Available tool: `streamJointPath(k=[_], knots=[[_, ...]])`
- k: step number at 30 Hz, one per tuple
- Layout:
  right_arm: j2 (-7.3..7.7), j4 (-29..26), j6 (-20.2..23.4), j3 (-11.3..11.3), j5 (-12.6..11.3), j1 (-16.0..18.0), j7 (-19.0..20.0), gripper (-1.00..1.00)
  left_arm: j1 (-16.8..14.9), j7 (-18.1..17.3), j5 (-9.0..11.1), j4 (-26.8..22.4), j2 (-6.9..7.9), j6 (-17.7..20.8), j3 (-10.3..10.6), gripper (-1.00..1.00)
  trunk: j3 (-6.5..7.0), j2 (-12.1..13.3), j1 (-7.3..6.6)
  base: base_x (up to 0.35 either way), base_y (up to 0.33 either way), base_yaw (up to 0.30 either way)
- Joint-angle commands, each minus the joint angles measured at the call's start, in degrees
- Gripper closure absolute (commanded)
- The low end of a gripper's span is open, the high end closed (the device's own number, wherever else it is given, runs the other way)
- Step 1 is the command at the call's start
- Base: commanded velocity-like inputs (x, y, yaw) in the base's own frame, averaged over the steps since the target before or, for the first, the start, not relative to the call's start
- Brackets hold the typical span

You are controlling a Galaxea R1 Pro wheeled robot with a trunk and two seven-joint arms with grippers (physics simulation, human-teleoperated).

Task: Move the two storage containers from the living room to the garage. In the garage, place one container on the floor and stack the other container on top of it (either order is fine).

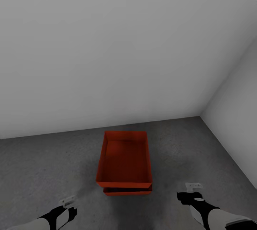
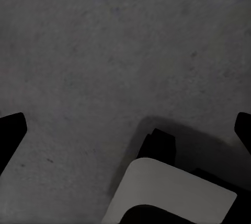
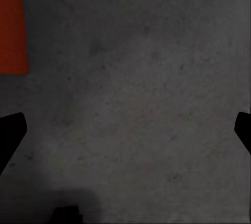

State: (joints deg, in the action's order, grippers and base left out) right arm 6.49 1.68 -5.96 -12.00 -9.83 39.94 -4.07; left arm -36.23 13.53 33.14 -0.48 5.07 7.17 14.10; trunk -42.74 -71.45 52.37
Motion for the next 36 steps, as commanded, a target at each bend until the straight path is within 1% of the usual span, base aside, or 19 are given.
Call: streamJointPath(k=[1, 2, 3, 5, 7, 8, 15, 18, 23, 28, 30, 36], knots=[[-0.05, 0.19, -0.36, -0.55, -0.49, -0.67, -0.02, -1.0, -0.01, 0.16, 0.41, 0.06, -0.01, 0.01, 0.49, -1.0, 0.15, 0.39, -0.23, 0.0, 0.0, 0.0], [-0.11, 0.21, -0.4, -0.6, -0.41, -2.31, 0.0, -1.0, 0.02, 0.17, 0.42, 0.22, -0.06, -0.32, 0.49, -1.0, 0.33, 0.79, -0.45, 0.0, 0.0, 0.0], [-0.12, 0.22, -0.41, -0.63, -0.37, -3.2, 0.0, -1.0, 0.03, 0.15, 0.42, 0.27, -0.08, -0.44, 0.49, -1.0, 0.51, 1.19, -0.67, 0.0, 0.0, 0.0], [-0.13, 0.23, -0.44, -0.75, -0.23, -6.89, 0.01, -1.0, 0.07, 0.15, 0.4, 0.4, -0.15, -0.73, 0.49, -1.0, 0.87, 2.0, -1.1, 0.0, 0.0, 0.0], [-0.14, 0.22, -0.45, -0.78, -0.1, -8.55, 0.02, -1.0, 0.08, 0.16, 0.41, 0.43, -0.26, -0.81, 0.49, -1.0, 1.23, 2.8, -1.54, 0.0, 0.0, 0.0], [-0.12, 0.23, -0.43, -0.8, 0.01, -10.0, 0.02, -1.0, 0.09, 0.17, 0.42, 0.45, -0.43, -0.87, 0.49, -1.0, 1.41, 3.2, -1.76, 0.0, 0.0, 0.0], [-0.07, 0.26, -0.47, -0.83, 0.2, -15.06, 0.02, -1.0, 0.47, 0.13, 0.46, 0.48, -0.88, -1.02, 0.49, -1.0, 2.67, 6.01, -3.3, 0.0, 0.0, 0.0], [-0.27, 0.26, -0.46, -0.83, 0.12, -17.23, 0.02, -1.0, 1.65, 0.1, 0.41, 0.48, -1.09, -1.51, 0.49, -1.0, 3.2, 7.21, -3.96, 0.0, 0.0, 0.0], [-0.44, 0.26, -0.45, -0.83, 0.11, -18.83, 0.02, -1.0, 2.71, 0.09, 0.43, 0.48, -1.2, -3.96, 0.47, -1.0, 4.1, 9.22, -5.06, 0.0, 0.0, 0.0], [-0.58, 0.26, -0.46, -0.83, 0.15, -19.21, -0.03, -1.0, 3.26, 0.09, 0.13, 0.48, -1.1, -6.37, 0.5, -1.0, 5.0, 11.22, -6.16, 0.0, 0.0, 0.0], [-0.59, 0.26, -0.46, -0.83, 0.16, -19.23, -0.04, -1.0, 3.42, 0.09, 0.08, 0.48, -1.22, -6.72, 0.55, -1.0, 5.36, 12.02, -6.6, 0.0, 0.0, 0.0], [-0.67, 0.26, -0.36, -0.83, 0.11, -19.28, -0.06, -1.0, 4.04, 0.14, -0.07, 0.48, -2.44, -7.33, 0.66, -1.0, 6.44, 14.43, -7.91, 0.0, 0.0, 0.0]])
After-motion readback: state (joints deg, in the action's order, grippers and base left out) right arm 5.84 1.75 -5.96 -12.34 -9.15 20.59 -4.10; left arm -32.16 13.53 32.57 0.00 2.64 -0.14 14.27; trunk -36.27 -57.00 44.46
